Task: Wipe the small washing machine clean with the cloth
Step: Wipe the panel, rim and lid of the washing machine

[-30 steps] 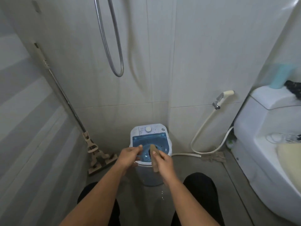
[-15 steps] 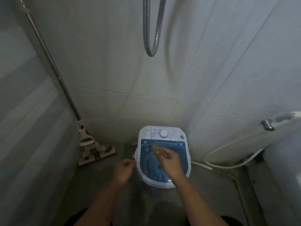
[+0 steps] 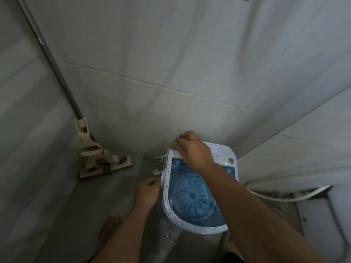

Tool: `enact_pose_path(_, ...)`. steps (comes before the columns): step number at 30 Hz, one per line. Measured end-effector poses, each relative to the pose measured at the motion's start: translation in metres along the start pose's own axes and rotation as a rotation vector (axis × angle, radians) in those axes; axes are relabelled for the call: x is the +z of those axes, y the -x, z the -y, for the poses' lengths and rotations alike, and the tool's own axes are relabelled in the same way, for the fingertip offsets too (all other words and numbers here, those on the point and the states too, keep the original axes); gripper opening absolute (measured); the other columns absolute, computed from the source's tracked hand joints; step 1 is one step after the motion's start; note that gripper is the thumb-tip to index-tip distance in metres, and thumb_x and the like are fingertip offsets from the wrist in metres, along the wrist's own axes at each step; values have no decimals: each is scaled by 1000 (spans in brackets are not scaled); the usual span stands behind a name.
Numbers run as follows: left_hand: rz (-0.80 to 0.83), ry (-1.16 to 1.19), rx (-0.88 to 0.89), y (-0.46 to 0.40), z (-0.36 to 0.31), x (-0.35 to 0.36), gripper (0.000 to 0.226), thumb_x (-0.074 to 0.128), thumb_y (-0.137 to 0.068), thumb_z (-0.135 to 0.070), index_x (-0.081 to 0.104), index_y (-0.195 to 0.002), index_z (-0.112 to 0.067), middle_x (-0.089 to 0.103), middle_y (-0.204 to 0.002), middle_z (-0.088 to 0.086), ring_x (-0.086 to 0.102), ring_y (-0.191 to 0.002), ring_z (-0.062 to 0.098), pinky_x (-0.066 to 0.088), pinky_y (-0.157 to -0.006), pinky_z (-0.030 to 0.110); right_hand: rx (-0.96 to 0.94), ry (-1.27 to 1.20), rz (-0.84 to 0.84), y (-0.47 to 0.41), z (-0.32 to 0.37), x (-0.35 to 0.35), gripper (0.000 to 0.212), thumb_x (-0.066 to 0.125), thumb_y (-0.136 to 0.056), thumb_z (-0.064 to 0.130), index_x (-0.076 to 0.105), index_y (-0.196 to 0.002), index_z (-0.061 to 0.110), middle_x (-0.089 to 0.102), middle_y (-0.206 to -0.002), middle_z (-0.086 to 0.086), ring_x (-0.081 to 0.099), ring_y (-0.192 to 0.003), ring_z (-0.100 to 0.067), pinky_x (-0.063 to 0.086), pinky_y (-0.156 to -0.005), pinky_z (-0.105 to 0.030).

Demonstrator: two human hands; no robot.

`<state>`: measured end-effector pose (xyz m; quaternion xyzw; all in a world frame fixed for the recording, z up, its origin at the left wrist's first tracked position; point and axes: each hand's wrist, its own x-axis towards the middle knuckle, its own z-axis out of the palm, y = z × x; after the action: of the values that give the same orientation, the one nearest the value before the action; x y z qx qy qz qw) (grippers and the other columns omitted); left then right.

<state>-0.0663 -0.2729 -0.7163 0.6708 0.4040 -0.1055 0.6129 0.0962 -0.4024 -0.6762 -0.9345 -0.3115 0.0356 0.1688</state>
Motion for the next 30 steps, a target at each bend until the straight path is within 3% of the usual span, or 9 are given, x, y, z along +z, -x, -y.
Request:
enact_pose_path(3, 1, 28, 11, -2, -1, 3, 18, 60, -88, -18, 77, -83, -17, 76, -80, 4, 72, -82, 25, 57, -82, 41, -50, 51, -36, -2, -6, 11, 33, 62, -100, 39, 69, -126, 21, 55, -132, -6, 66, -108, -29, 62, -75, -44)
enact_pose_path(6, 0, 24, 13, -5, 1, 6, 17, 61, -87, -25, 77, -87, -19, 76, -79, -2, 72, -80, 18, 57, -80, 35, -53, 92, -85, 3, -10, 16, 49, 49, -99, 51, 66, -131, 18, 57, -130, -7, 65, -108, -28, 62, -72, -40)
enact_pose_path(11, -4, -4, 21, -7, 1, 8, 20, 58, -91, -27, 77, -92, -20, 75, -83, -2, 69, -77, 15, 49, -66, 25, -79, 196, -140, 10, -13, 21, 40, 58, -99, 42, 67, -130, 17, 60, -130, -6, 62, -109, -29, 59, -67, -38)
enact_pose_path(18, -23, -69, 45, -9, -3, 9, 21, 57, -90, -23, 77, -89, -16, 75, -84, 2, 69, -80, 18, 54, -77, 32, -120, 365, -199, 10, -12, 25, 42, 46, -101, 44, 70, -127, 22, 67, -128, 2, 59, -105, -29, 51, -81, -41)
enact_pose_path(22, -20, -104, 55, -10, -3, 8, 22, 55, -90, -25, 76, -89, -17, 75, -84, 2, 69, -80, 19, 54, -76, 31, -145, 430, -238, 12, -14, 23, 38, 52, -98, 46, 72, -124, 26, 69, -128, 8, 59, -115, -27, 40, -89, -43)
enact_pose_path(27, -17, -120, 61, -9, -5, 8, 23, 55, -90, -26, 76, -88, -17, 74, -82, 1, 69, -78, 18, 55, -75, 32, -231, 280, -224, 6, -19, 28, 41, 50, -102, 38, 71, -128, 15, 70, -129, -3, 62, -104, -30, 54, -82, -46)
enact_pose_path(30, -14, -132, 59, -9, -6, 9, 22, 55, -91, -25, 76, -90, -17, 74, -85, 1, 68, -78, 17, 52, -71, 28, -263, 219, -231, 3, -19, 27, 34, 59, -102, 29, 72, -127, 10, 69, -128, -8, 61, -101, -32, 57, -83, -44)
